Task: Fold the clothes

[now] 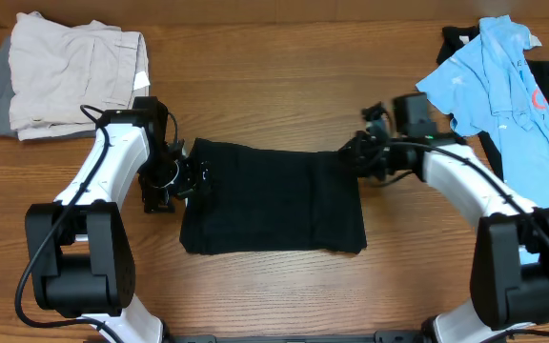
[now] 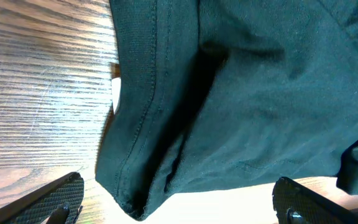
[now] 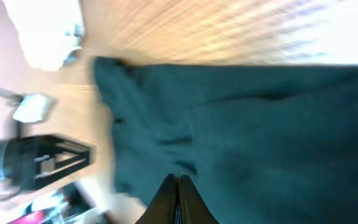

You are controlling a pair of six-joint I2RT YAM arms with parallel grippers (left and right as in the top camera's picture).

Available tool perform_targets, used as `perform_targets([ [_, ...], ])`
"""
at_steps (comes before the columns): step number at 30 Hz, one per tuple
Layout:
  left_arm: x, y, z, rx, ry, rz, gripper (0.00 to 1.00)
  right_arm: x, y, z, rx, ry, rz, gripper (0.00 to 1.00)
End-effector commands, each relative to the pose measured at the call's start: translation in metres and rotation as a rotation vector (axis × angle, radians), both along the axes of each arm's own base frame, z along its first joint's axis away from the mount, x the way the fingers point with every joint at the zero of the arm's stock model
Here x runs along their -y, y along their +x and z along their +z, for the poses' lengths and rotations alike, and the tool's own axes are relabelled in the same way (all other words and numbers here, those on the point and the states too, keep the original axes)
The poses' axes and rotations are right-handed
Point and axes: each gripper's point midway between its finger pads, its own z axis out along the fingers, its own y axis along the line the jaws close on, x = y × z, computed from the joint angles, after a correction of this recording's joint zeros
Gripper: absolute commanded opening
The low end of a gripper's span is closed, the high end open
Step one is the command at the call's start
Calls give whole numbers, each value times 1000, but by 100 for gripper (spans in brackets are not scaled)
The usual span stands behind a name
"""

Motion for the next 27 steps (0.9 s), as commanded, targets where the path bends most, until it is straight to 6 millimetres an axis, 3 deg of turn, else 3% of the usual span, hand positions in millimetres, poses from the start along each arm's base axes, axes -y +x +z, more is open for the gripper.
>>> perform_targets([
  [1,4,1,9,30,-15,-9,100,-14,-18,14,-7,221,112,4],
  [7,4,2,9,33,-15,-9,100,-33,-27,19,19,405,225,4],
  [20,4,-1,9,23,-12,-10,100,-32,-31,-48,-151,374,178,4],
  [23,4,-1,9,24,-12,-10,100,-26,-29,-68,-209,287,118,5],
  [27,4,0,9,25,-12,-10,100,-25,-28,-76,-211,246,107,9],
])
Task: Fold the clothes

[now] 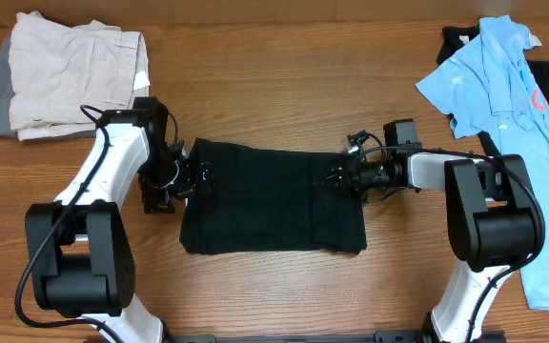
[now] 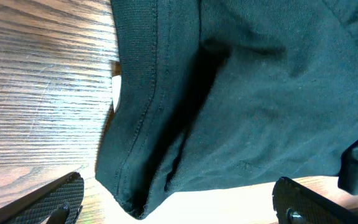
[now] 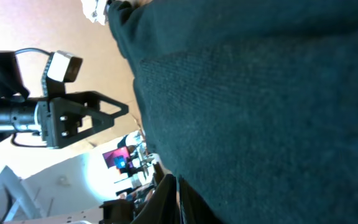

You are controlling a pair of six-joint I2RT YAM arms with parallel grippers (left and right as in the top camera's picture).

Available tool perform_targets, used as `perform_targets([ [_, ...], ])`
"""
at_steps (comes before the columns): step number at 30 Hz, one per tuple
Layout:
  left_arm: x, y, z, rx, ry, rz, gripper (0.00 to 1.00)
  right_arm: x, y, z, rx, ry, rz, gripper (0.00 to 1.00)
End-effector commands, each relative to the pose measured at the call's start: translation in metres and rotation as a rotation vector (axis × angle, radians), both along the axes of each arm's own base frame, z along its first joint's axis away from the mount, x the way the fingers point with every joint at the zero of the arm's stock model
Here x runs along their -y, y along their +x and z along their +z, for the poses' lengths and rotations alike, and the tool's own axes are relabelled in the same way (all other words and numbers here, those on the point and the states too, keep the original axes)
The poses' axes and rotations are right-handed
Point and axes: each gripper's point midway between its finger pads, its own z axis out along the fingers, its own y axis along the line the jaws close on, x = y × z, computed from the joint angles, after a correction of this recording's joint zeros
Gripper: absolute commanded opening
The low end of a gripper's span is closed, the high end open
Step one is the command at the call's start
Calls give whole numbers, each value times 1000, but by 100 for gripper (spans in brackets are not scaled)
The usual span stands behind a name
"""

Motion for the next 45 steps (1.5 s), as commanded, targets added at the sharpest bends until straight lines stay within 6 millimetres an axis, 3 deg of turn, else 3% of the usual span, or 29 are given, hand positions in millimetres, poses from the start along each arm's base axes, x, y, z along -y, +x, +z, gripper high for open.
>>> perform_targets([
  [1,4,1,9,29,-12,-10,100,4,0,-19,-28,-92,-25,9],
  [5,4,0,9,28,-12,-11,100,17,6,-42,-83,-247,-104,11],
  [8,4,0,9,27,-8,-16,100,13,6,-36,-84,-204,-92,12],
  [10,4,0,9,27,-8,-16,100,10,8,-22,-84,-132,-81,6],
  [13,4,-1,9,26,-9,-20,100,5,15,17,-32,34,-43,4],
  [18,4,-1,9,25,-9,-23,100,7,18,103,123,219,6,4],
  [21,4,-1,9,25,-9,-22,100,8,10,137,170,212,5,5],
  [22,4,-1,9,25,-9,-22,100,9,6,139,159,184,-8,5],
  [24,4,-1,9,25,-9,-22,100,13,-1,134,148,90,-33,5],
  [29,4,-1,9,26,-9,-22,100,19,-30,99,78,-63,1,5],
  [41,3,-1,9,25,-7,-23,100,25,-92,1,-60,-126,-59,9],
  [45,3,-1,9,25,-7,-23,100,26,-104,-17,-69,-126,-76,12],
])
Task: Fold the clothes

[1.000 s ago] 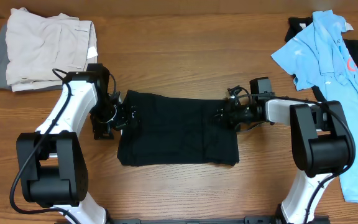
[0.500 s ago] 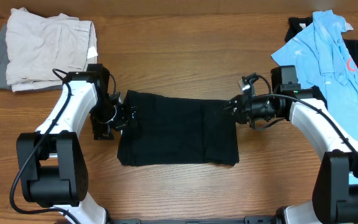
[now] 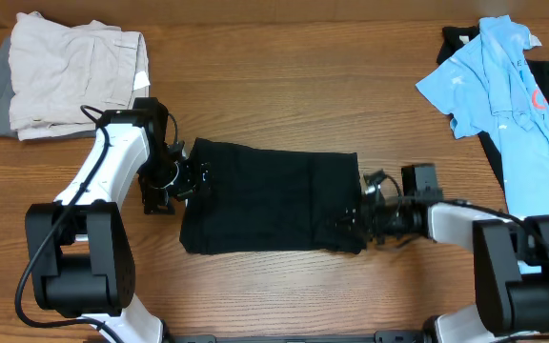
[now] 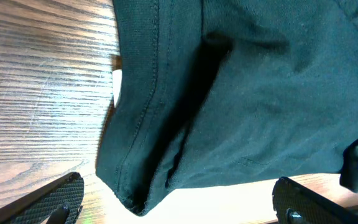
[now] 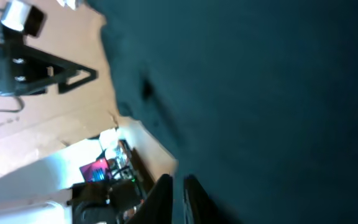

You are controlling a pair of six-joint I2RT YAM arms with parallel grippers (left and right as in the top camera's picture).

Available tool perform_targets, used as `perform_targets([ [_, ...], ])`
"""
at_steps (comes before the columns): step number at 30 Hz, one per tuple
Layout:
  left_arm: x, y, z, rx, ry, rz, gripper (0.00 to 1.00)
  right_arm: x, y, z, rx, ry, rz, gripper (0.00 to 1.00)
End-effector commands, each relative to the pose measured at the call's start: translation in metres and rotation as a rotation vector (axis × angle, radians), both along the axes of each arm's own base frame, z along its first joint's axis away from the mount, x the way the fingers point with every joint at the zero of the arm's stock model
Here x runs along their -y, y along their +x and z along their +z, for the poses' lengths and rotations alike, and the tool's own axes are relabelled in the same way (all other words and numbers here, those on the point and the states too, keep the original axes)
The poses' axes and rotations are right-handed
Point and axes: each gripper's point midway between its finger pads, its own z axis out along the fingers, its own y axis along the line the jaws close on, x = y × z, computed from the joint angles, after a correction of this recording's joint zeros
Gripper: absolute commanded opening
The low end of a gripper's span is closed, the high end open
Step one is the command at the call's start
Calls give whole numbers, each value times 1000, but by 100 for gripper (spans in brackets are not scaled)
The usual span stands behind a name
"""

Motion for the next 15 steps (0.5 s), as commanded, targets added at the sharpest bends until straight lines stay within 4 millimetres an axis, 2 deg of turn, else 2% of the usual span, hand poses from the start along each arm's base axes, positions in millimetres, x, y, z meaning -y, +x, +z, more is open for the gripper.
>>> perform_targets([
  [1,3,1,9,35,-7,-20,100,2,-12,-17,-84,-20,-28,12],
  [8,3,1,9,35,-7,-20,100,21,-16,-52,-201,-208,-114,15],
  [10,3,1,9,36,-7,-22,100,21,-13,-52,-183,-209,-107,14],
  [15,4,1,9,48,-16,-60,100,14,1,-26,-120,-161,-73,13],
])
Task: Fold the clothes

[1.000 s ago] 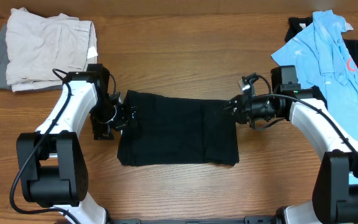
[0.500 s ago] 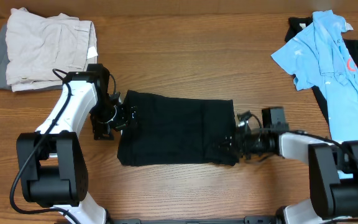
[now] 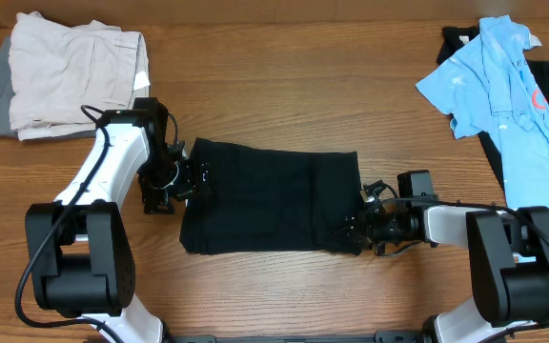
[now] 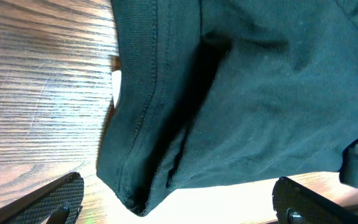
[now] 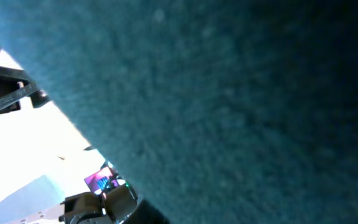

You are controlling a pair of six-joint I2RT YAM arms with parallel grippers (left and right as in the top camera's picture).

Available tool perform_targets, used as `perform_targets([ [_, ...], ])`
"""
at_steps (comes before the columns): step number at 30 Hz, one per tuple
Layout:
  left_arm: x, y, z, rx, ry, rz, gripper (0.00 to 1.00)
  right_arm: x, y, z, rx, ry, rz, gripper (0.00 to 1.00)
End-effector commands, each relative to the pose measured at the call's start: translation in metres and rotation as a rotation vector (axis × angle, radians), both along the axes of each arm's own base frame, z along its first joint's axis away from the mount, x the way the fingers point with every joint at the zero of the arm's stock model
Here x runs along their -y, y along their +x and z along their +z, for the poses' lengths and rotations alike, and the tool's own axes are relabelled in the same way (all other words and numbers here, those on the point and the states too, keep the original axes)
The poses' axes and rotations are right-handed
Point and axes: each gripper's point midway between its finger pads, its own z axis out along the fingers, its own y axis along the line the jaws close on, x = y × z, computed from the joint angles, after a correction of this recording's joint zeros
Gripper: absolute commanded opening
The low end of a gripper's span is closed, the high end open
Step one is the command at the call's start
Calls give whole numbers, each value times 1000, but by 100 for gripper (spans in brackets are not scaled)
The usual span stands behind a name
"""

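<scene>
A black garment point(image 3: 270, 195) lies folded into a rectangle mid-table. My left gripper point(image 3: 172, 183) sits at its left edge. In the left wrist view that gripper point(image 4: 185, 205) is open, and the garment's hemmed corner point(image 4: 142, 186) lies between the fingers point(image 4: 55, 199), with a white tag point(image 4: 115, 84) peeking out. My right gripper point(image 3: 355, 229) is low at the garment's near right corner. The right wrist view is almost filled by dark fabric point(image 5: 229, 93), so its jaws are hidden.
Folded beige clothes point(image 3: 70, 71) rest on a grey piece at the far left. A light blue polo shirt point(image 3: 508, 86) lies over a black garment at the far right. Bare wooden table point(image 3: 274, 86) shows between them.
My right gripper has shifted a little left into the garment's near right corner, and fabric now fills its view. The left gripper and the garment have not moved.
My right gripper was shut at the garment's far right corner, and stayed there at the following moment. Later it was at the near right corner with its fingers slightly apart, and now presses closer in. The left gripper stayed open at the left edge throughout.
</scene>
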Motion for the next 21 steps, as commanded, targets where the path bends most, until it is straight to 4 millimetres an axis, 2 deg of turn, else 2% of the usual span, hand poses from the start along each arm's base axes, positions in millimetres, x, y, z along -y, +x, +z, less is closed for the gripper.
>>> perform_targets([
  [1,4,1,9,43,-14,-46,100,8,16,5,28,-82,-26,14],
  [3,4,1,9,44,-14,-46,100,7,24,23,62,-76,-23,14],
  [5,4,2,9,47,-17,-53,100,6,34,51,119,-70,-14,14],
  [9,8,10,9,98,-45,-94,100,9,51,115,244,-103,-25,22],
  [10,10,13,10,114,-60,-105,100,13,54,133,277,-135,-37,27],
  [12,13,19,10,140,-78,-108,100,23,55,160,324,-217,-62,52],
  [13,13,21,10,150,-78,-106,100,29,53,173,348,-272,-72,65],
  [14,12,24,10,160,-76,-106,100,35,50,183,359,-320,-81,86],
  [15,11,27,9,171,-71,-98,100,40,45,192,363,-366,-91,100],
  [18,-5,36,4,186,-6,-27,100,52,25,213,368,-459,-103,100],
  [21,-18,39,-2,198,8,5,100,56,2,223,362,-469,-101,100],
])
